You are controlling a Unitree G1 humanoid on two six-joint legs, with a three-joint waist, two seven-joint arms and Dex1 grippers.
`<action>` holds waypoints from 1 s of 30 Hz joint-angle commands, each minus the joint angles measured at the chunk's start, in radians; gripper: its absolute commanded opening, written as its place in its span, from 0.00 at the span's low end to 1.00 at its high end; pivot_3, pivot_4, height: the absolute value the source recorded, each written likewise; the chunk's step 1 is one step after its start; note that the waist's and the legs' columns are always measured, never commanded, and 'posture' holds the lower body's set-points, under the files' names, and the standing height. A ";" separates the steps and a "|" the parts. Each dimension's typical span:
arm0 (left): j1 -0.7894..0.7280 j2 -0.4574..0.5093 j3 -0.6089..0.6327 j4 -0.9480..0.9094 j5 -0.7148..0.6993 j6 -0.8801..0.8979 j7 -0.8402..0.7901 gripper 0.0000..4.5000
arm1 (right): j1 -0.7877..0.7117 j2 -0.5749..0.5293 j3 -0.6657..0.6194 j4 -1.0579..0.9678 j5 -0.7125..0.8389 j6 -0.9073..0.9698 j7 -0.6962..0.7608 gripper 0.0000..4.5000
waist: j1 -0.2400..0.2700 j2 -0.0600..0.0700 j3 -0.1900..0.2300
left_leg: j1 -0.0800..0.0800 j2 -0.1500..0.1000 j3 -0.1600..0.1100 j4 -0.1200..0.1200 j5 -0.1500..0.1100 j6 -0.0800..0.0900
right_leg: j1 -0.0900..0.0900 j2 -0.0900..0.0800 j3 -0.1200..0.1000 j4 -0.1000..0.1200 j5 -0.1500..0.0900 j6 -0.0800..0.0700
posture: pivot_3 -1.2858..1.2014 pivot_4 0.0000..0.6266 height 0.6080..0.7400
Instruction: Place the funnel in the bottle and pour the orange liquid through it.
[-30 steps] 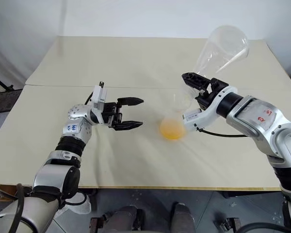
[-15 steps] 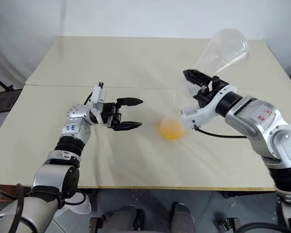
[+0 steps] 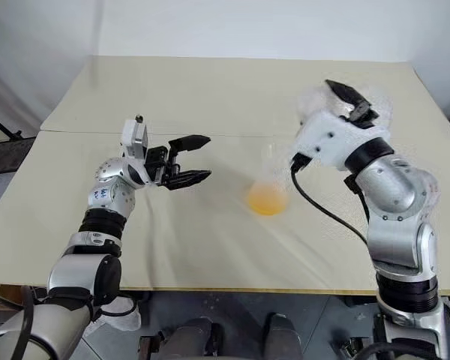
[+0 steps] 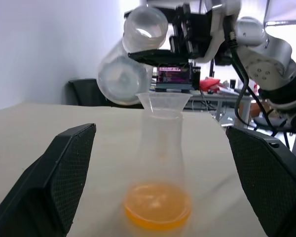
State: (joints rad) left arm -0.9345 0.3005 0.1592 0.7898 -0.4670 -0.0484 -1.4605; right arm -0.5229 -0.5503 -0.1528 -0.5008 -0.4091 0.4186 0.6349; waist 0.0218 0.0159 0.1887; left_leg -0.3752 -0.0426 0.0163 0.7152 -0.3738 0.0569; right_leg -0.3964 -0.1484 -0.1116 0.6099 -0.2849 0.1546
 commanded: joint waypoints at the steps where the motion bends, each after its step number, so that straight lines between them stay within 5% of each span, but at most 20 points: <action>1: -0.009 0.003 0.014 -0.047 -0.022 0.017 0.007 1.00 | 0.004 0.037 -0.086 -0.045 0.077 0.129 -0.028 0.62 | 0.000 0.000 0.000 | 0.000 0.000 0.000 0.000 0.000 0.000 | 0.000 0.000 0.000 0.000 0.000 0.000 | 0.52 0.24 1.00; 10: 0.009 0.028 -0.023 -0.074 0.015 0.026 -0.010 1.00 | 0.019 0.186 -0.353 0.090 0.378 0.238 -0.155 0.62 | -0.002 0.000 0.000 | 0.000 0.000 0.000 0.000 0.000 0.000 | 0.000 0.000 0.000 0.001 0.000 0.000 | 0.52 0.24 1.00; 22: 0.002 0.056 -0.059 -0.056 0.049 0.016 -0.038 1.00 | 0.097 0.143 -0.356 0.306 0.477 0.057 -0.254 0.62 | -0.014 0.000 0.000 | 0.002 0.000 0.000 -0.001 0.000 0.000 | 0.000 0.000 0.000 0.001 0.000 0.000 | 0.52 0.24 1.00; 27: -0.015 0.063 -0.063 -0.035 0.060 0.012 -0.037 1.00 | 0.094 0.126 -0.369 0.297 0.579 0.070 -0.242 0.99 | -0.017 0.000 0.000 | 0.002 0.000 0.000 -0.001 0.000 0.000 | 0.000 0.000 0.001 0.001 0.000 0.000 | 0.52 0.24 1.00; 30: -0.024 0.074 -0.075 -0.019 0.081 0.013 -0.031 1.00 | 0.089 0.097 -0.360 0.263 0.598 0.084 -0.252 0.99 | -0.021 0.000 0.000 | 0.002 0.000 0.000 -0.001 0.000 0.000 | 0.000 0.000 0.001 0.001 0.000 0.000 | 0.52 0.24 1.00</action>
State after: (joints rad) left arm -0.9323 0.3610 0.0926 0.7662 -0.4032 -0.0275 -1.4959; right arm -0.4219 -0.4234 -0.4981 -0.1770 0.1617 0.5055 0.3951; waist 0.0012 0.0162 0.1886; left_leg -0.3736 -0.0427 0.0161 0.7141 -0.3737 0.0567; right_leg -0.3962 -0.1486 -0.1110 0.6111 -0.2849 0.1546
